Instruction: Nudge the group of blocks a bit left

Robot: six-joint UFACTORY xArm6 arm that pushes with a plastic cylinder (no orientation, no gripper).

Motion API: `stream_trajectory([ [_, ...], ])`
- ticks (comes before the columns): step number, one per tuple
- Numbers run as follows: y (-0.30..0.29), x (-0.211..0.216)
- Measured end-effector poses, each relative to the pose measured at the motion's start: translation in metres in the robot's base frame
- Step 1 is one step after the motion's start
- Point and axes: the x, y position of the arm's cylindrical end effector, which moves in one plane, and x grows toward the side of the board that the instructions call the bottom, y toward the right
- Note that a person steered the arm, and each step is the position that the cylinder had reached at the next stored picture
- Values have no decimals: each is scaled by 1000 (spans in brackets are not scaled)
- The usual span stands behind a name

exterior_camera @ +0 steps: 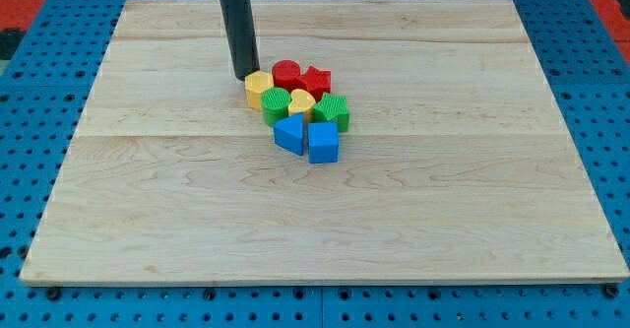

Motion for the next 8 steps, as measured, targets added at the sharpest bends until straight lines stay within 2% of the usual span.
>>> stream_trajectory([
  [5, 1, -9],
  [8, 54, -43],
])
